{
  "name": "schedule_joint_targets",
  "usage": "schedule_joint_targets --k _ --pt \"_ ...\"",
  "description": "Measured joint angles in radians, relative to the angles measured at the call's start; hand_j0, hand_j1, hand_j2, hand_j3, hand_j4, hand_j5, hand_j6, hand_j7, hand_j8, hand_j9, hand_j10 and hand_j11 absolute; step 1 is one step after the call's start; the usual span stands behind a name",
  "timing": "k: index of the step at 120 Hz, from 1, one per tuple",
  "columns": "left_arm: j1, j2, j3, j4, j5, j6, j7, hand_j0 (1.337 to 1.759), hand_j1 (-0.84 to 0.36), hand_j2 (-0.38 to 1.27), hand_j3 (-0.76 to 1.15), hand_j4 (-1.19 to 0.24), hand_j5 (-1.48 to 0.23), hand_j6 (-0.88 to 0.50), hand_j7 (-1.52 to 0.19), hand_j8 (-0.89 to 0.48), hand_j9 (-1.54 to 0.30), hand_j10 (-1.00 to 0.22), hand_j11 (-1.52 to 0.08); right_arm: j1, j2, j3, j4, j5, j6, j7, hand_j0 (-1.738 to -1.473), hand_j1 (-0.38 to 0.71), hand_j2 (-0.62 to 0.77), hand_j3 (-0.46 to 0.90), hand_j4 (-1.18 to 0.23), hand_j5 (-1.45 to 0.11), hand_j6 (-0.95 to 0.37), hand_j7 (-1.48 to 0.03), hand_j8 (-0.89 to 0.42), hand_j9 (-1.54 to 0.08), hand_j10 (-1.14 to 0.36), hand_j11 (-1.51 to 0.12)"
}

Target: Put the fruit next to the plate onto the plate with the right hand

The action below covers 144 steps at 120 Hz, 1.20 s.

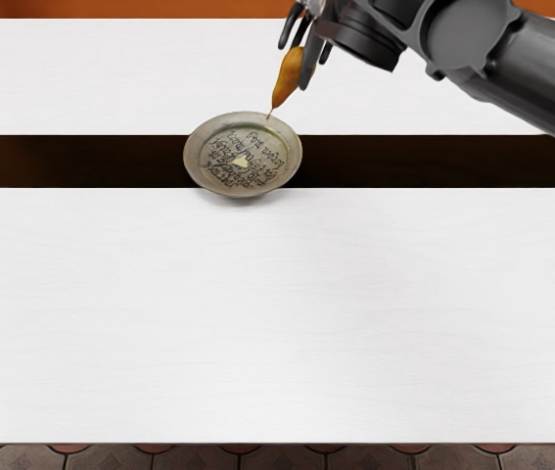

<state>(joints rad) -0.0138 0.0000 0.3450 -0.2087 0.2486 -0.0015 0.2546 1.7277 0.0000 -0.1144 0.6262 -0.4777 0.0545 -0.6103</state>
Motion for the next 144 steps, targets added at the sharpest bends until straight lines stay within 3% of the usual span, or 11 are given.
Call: schedule_joint_targets --k 27,41,53,70,91,114,127,144 --pt "0.000 0.000 0.000 0.000 0.000 0.000 0.000 1.658 0.35 0.00 0.00 0.00 0.00 0.00 0.00 0.00 0.00 0.00 0.00 0.023 0.000 0.012 -0.003 0.015 0.016 0.000 -1.657 0.26 0.35 0.00 -0.76 -1.07 -0.50 -1.03 -0.48 -1.09 -0.75 -1.10" --pt "0.002 0.000 0.000 0.000 0.000 0.000 0.000 1.658 0.35 0.00 0.00 0.00 0.00 0.00 0.00 0.00 0.00 0.00 0.00 0.028 0.000 0.018 -0.047 0.015 0.032 0.000 -1.657 0.03 0.20 0.00 -0.47 -0.65 -0.32 -0.62 -0.30 -0.66 -0.46 -0.67" --pt "0.002 0.000 0.000 0.000 0.000 0.000 0.000 1.658 0.35 0.00 0.00 0.00 0.00 0.00 0.00 0.00 0.00 0.00 0.00 0.029 0.000 0.020 -0.067 0.016 0.042 0.000 -1.658 -0.10 0.12 0.00 -0.30 -0.41 -0.21 -0.40 -0.20 -0.42 -0.29 -0.43" --pt "0.002 0.000 0.000 0.000 0.000 0.000 0.000 1.658 0.35 0.00 0.00 0.00 0.00 0.00 0.00 0.00 0.00 0.00 0.00 0.028 0.000 0.020 -0.073 0.016 0.047 -0.001 -1.658 -0.21 0.06 0.00 -0.17 -0.23 -0.12 -0.22 -0.12 -0.23 -0.16 -0.23" --pt "0.002 0.000 0.000 0.000 0.000 0.000 0.000 1.658 0.35 0.00 0.00 0.00 0.00 0.00 0.00 0.00 0.00 0.00 0.00 0.024 0.000 0.020 -0.040 0.023 0.045 -0.001 -1.658 -0.27 0.02 0.00 -0.09 -0.12 -0.07 -0.11 -0.07 -0.12 -0.09 -0.12" --pt "0.002 0.000 0.000 0.000 0.000 0.000 0.000 1.658 0.35 0.00 0.00 0.00 0.00 0.00 0.00 0.00 0.00 0.00 0.00 0.016 0.000 0.023 0.120 0.197 0.014 -0.001 -1.658 -0.30 0.01 0.00 -0.05 -0.07 -0.05 -0.07 -0.05 -0.07 -0.05 -0.07" --pt "0.002 0.000 0.000 0.000 0.000 0.000 0.000 1.658 0.35 0.00 0.00 0.00 0.00 0.00 0.00 0.00 0.00 0.00 0.00 -0.003 -0.031 0.120 0.373 0.269 -0.070 -0.001 -1.658 -0.30 0.00 0.00 -0.04 -0.06 -0.04 -0.06 -0.04 -0.06 -0.04 -0.06" --pt "0.006 0.000 -0.001 0.000 0.000 0.000 0.000 1.658 0.35 0.00 0.00 0.00 0.00 0.00 0.00 0.00 0.00 0.00 0.00 -0.050 -0.127 0.249 0.647 0.322 -0.153 -0.001 -1.658 -0.31 0.00 0.00 -0.04 -0.05 -0.04 -0.05 -0.04 -0.05 -0.04 -0.05"
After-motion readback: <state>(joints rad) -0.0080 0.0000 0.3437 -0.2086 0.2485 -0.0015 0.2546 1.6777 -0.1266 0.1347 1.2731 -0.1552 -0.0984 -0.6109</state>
